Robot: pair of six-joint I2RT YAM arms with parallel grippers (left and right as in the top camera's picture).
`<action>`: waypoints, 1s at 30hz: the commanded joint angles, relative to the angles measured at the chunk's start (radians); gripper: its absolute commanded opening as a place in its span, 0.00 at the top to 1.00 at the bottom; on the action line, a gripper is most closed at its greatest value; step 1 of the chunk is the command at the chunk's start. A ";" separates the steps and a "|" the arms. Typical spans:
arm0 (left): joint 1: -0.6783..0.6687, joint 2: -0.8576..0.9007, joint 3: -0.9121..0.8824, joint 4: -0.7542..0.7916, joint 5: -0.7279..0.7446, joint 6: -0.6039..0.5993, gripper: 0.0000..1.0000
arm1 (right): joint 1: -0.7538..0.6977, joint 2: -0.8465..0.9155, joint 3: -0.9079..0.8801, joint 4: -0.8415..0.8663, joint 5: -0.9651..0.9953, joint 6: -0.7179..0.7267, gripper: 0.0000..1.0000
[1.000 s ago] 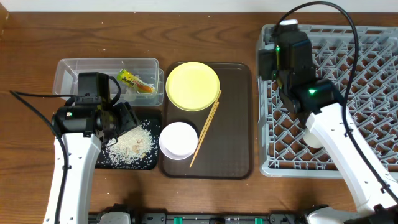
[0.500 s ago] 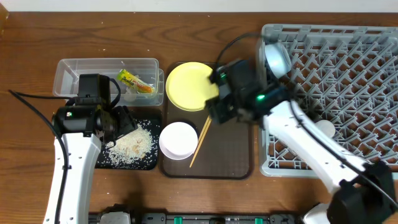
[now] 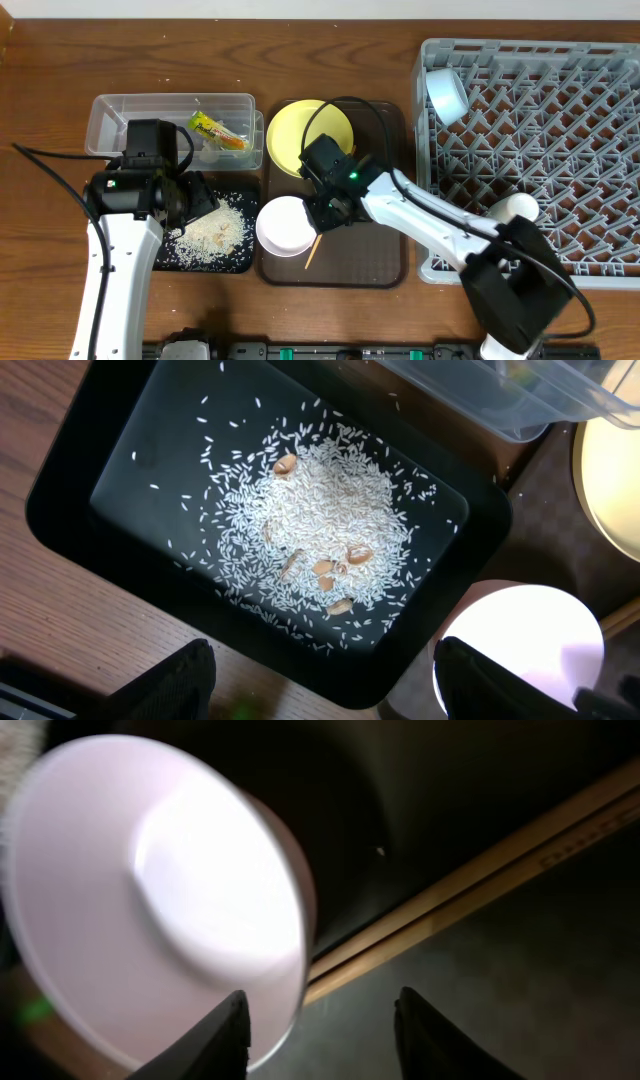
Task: Sort waste into correct bins and load items into the dishwasher rack
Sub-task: 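Reach the right gripper to the white bowl and grasp its rim, then carry the white bowl into the rack beside the blue bowl, release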
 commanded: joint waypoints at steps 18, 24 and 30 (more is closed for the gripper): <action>0.006 -0.007 -0.005 -0.004 -0.023 -0.006 0.27 | -0.006 0.032 0.007 0.027 0.047 0.100 0.99; 0.006 -0.007 -0.005 -0.003 -0.023 -0.005 0.27 | -0.059 -0.098 0.019 -0.002 0.118 0.077 0.99; 0.006 -0.007 -0.005 -0.003 -0.023 -0.006 0.27 | -0.188 -0.338 0.019 -0.020 0.293 -0.008 0.99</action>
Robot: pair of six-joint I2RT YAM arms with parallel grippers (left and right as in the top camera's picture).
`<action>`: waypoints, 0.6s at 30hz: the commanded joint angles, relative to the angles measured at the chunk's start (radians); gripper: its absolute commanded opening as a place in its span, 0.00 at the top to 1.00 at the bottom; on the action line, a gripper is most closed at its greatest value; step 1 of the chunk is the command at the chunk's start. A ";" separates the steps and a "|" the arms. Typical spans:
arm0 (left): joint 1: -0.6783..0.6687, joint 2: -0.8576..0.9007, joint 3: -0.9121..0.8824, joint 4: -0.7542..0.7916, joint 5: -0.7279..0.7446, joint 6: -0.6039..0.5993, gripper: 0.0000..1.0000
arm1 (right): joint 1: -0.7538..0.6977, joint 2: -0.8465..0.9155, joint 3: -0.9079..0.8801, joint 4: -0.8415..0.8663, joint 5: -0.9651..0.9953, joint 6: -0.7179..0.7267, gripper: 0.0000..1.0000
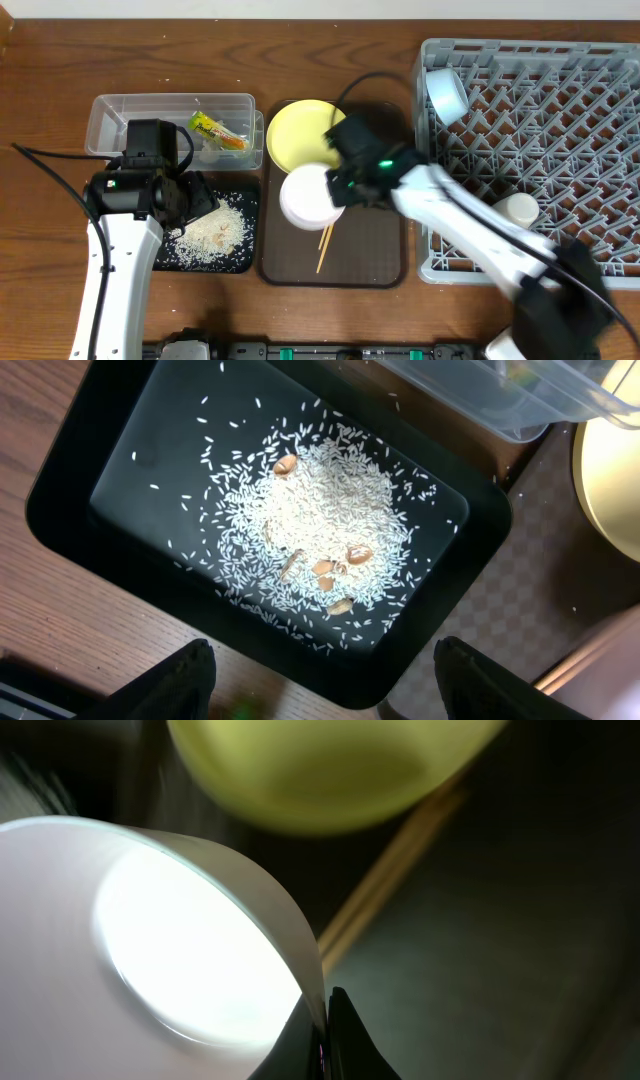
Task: Sort waste into correct bins and load items into the dishwasher rack
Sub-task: 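Carry the white bowl into the rack beside the blue bowl, release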
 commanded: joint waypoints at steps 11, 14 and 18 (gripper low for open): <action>0.006 -0.007 -0.005 -0.002 -0.023 -0.006 0.27 | -0.386 -0.307 0.019 0.198 0.521 -0.452 0.99; 0.006 -0.007 -0.005 -0.002 -0.023 -0.006 0.27 | -0.439 -0.296 0.018 0.303 0.649 -0.589 0.99; 0.006 -0.007 -0.005 0.006 -0.023 -0.006 0.27 | -0.495 -0.257 0.018 0.468 0.803 -0.748 0.99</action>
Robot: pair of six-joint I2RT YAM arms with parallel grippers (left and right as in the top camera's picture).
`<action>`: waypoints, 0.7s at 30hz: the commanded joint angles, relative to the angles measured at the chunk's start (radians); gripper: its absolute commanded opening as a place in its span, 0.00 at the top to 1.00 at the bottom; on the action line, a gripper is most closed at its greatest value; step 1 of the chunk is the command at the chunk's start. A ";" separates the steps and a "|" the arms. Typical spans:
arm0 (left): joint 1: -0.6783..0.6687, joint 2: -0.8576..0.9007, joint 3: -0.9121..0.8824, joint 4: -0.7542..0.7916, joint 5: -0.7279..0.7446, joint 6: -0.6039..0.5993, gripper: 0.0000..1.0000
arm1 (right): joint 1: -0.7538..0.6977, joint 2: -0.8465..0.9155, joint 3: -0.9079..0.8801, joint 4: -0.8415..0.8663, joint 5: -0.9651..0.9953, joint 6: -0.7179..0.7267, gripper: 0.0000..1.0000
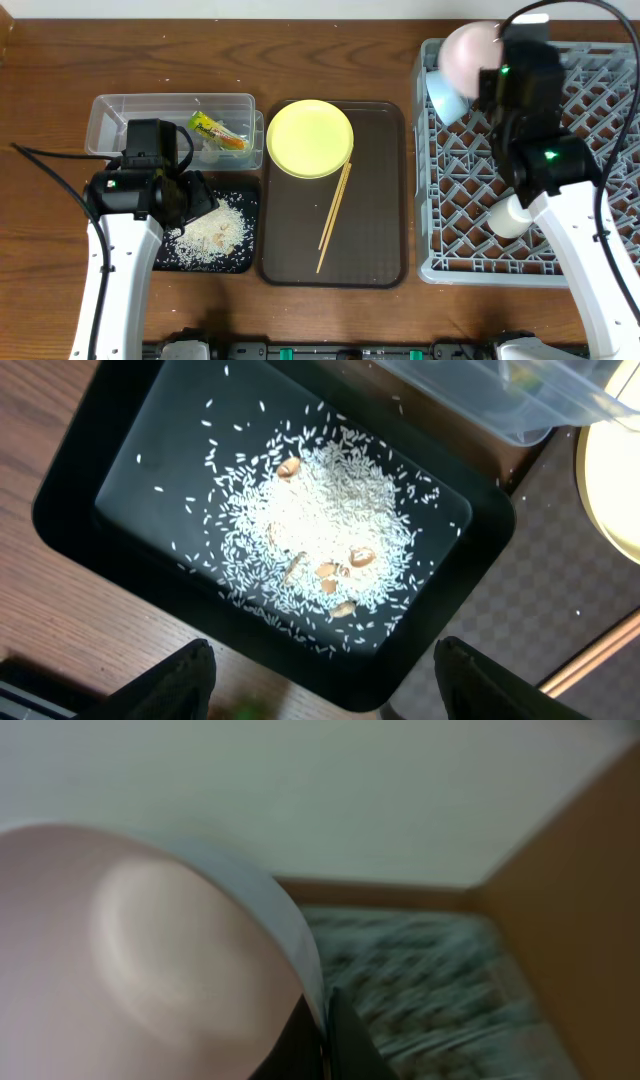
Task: Sort waste into correct bins and load items into the dishwasher rack
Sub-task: 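Carry the white bowl into the rack beside the blue bowl, release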
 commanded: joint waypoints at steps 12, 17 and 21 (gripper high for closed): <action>0.006 -0.007 -0.004 -0.001 -0.011 -0.005 0.27 | -0.160 0.282 0.008 0.452 0.342 -0.500 0.99; 0.006 -0.007 -0.004 0.000 -0.011 -0.005 0.27 | -0.166 0.386 0.008 0.504 0.358 -0.514 0.99; 0.006 -0.007 -0.004 0.001 -0.011 -0.005 0.27 | -0.165 0.457 0.008 0.510 0.373 -0.491 0.99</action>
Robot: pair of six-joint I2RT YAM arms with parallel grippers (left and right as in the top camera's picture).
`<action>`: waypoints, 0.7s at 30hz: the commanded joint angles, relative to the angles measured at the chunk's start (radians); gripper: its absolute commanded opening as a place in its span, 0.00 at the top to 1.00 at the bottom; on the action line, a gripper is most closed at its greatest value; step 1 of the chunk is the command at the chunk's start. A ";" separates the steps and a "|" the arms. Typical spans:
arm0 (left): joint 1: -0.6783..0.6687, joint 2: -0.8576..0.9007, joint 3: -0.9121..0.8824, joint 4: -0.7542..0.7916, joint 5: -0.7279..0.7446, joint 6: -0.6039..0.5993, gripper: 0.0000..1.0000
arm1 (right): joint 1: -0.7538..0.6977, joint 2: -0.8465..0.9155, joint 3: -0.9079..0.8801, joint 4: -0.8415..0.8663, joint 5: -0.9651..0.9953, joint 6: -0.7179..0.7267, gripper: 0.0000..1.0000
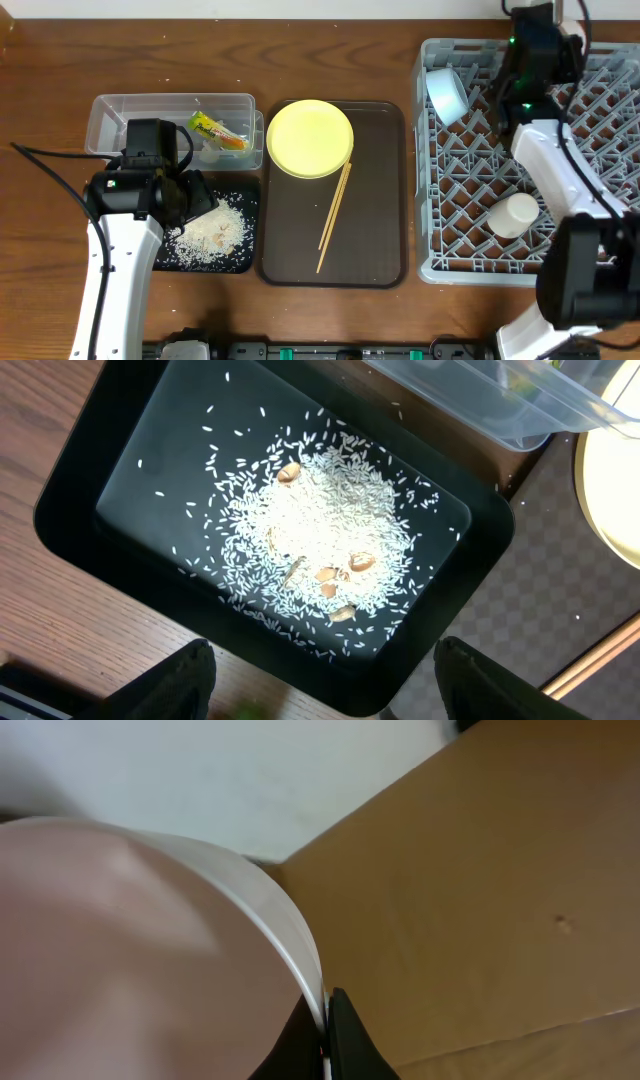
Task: Sort waste into correct bins and load items into the dishwasher rack
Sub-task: 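Carry the white bowl into the rack beside the blue bowl, release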
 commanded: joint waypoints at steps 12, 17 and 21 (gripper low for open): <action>0.006 -0.007 -0.004 -0.004 -0.008 -0.005 0.27 | -0.005 0.143 0.007 0.051 0.058 -0.002 0.99; 0.006 -0.007 -0.004 -0.003 -0.008 -0.005 0.27 | 0.009 0.173 0.007 0.049 0.066 -0.002 0.99; 0.006 -0.007 -0.004 -0.003 -0.008 -0.005 0.27 | 0.036 0.177 0.007 0.030 0.065 0.024 0.99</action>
